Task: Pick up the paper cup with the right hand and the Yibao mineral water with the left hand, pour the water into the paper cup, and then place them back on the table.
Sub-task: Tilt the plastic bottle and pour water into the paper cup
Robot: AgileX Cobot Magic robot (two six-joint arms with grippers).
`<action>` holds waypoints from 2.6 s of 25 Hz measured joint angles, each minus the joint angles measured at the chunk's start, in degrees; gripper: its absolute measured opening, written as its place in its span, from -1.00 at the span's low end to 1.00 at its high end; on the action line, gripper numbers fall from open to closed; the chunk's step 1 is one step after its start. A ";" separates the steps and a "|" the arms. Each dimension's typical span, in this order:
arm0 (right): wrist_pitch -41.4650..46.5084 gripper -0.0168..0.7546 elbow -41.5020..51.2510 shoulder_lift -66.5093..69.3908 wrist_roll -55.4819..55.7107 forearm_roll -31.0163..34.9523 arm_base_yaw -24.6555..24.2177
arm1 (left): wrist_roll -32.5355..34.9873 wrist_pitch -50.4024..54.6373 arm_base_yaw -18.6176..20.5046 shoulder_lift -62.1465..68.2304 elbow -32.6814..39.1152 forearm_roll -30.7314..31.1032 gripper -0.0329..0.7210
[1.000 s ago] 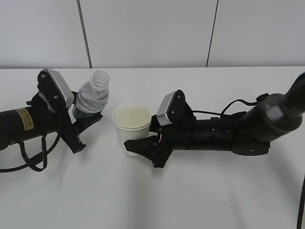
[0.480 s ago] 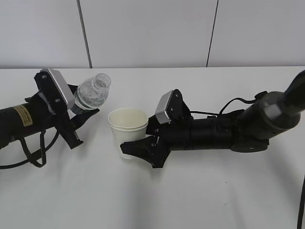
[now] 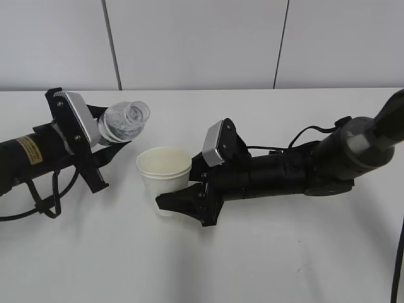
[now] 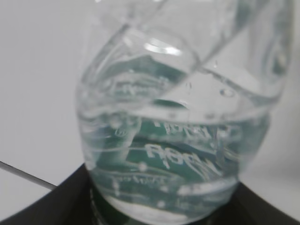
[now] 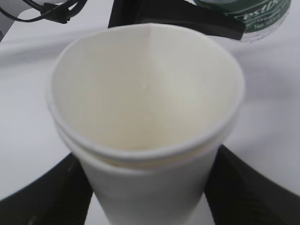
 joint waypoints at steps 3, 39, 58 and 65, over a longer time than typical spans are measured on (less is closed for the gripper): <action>-0.27 0.42 -0.52 0.00 1.01 -1.58 0.00 | 3.12 -0.26 0.00 0.00 0.00 -0.76 0.13; -3.00 0.42 -0.89 0.00 2.82 -3.90 0.00 | 30.47 -5.79 -0.05 0.00 0.04 -5.04 0.12; -1.73 0.42 -0.89 0.00 2.82 -5.58 0.00 | 34.76 -5.85 -0.05 0.00 0.04 -5.04 0.11; -1.73 0.42 -0.89 0.00 1.88 -6.87 0.00 | 34.93 -5.90 -0.05 0.00 0.04 -5.04 0.11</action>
